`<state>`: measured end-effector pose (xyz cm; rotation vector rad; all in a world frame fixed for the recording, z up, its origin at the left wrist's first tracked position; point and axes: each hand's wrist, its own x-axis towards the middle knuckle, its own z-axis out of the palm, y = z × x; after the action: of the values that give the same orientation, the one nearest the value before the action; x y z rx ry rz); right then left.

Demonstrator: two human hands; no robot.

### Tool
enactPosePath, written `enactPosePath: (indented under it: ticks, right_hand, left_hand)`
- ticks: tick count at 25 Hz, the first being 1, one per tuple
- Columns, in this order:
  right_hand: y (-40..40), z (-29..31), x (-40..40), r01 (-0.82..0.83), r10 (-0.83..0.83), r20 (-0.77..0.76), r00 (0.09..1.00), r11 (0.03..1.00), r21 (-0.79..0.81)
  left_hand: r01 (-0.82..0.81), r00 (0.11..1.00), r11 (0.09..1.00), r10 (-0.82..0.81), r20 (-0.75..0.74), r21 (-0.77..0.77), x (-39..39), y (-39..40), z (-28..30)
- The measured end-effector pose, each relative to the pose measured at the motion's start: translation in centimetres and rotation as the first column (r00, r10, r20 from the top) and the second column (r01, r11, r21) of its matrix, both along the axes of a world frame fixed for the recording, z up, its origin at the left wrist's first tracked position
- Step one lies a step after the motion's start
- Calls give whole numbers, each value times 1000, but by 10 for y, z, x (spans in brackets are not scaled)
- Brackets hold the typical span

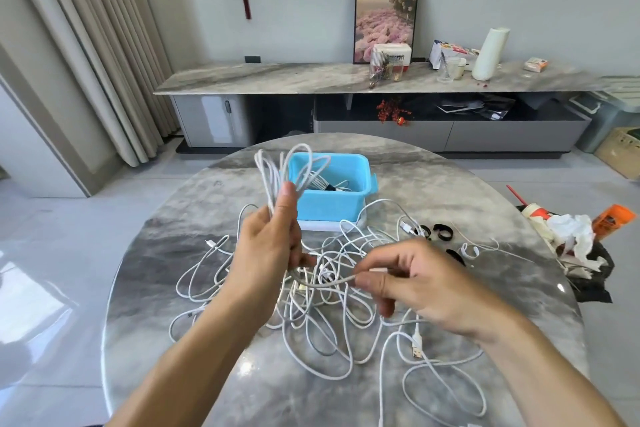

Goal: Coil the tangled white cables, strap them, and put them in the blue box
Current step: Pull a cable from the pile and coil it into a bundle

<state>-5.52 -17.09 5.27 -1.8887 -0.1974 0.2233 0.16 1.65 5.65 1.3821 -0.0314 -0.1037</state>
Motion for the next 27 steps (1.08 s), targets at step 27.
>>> enactPosePath:
  ticks: [27]
  right_hand:
    - [21, -4, 1, 504, -608, 322, 725, 788, 354]
  left_hand:
    - [538, 824, 838, -546, -153, -92, -35, -36, -17]
